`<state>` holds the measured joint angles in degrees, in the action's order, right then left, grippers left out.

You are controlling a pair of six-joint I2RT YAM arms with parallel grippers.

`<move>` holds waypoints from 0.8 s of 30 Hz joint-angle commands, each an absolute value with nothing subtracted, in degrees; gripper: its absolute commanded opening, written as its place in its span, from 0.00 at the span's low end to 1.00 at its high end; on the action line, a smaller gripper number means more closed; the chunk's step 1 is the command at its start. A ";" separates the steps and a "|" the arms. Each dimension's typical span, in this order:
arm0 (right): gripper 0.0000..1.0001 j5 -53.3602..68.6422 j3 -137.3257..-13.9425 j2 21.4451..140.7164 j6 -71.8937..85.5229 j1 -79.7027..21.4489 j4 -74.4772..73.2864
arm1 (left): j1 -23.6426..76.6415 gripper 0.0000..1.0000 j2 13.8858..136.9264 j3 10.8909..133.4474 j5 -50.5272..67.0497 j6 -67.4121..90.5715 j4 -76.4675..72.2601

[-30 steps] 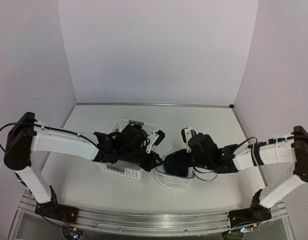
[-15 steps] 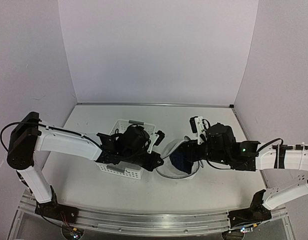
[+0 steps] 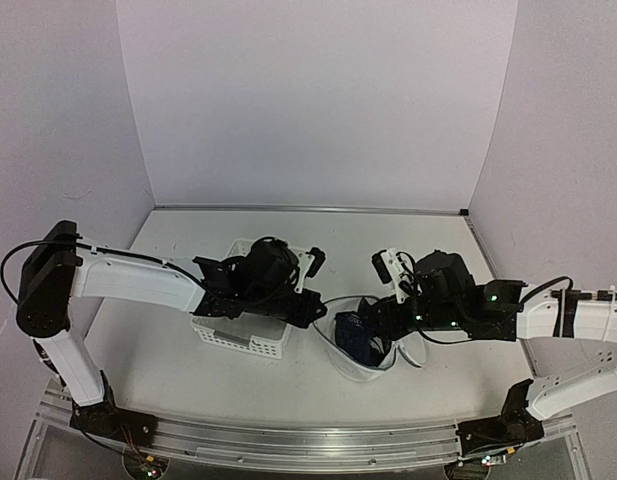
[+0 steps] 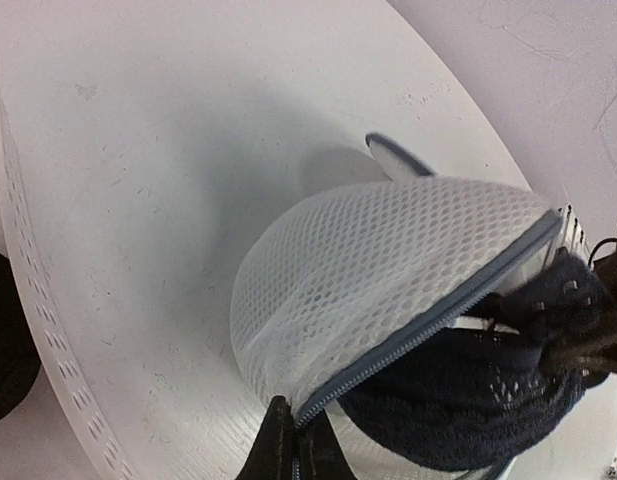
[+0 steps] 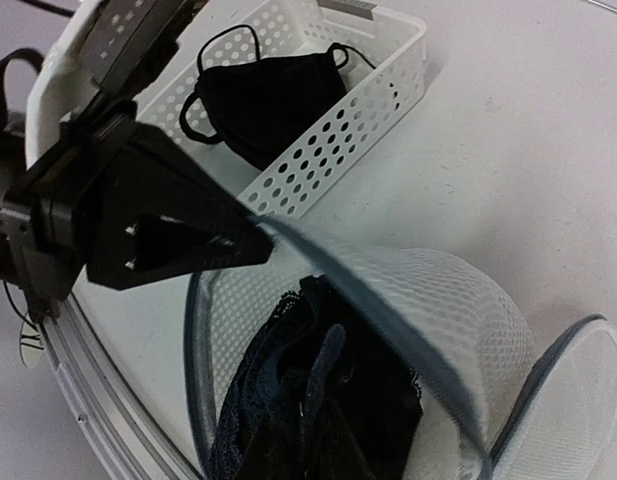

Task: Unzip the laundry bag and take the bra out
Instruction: Pick up the bra from the laundry bag.

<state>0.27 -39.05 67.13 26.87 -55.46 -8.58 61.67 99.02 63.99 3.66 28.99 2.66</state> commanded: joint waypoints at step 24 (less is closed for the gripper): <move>0.00 -5.04 -42.05 47.32 27.23 -55.20 -0.89 | 60.97 0.00 105.52 71.28 10.59 28.65 2.20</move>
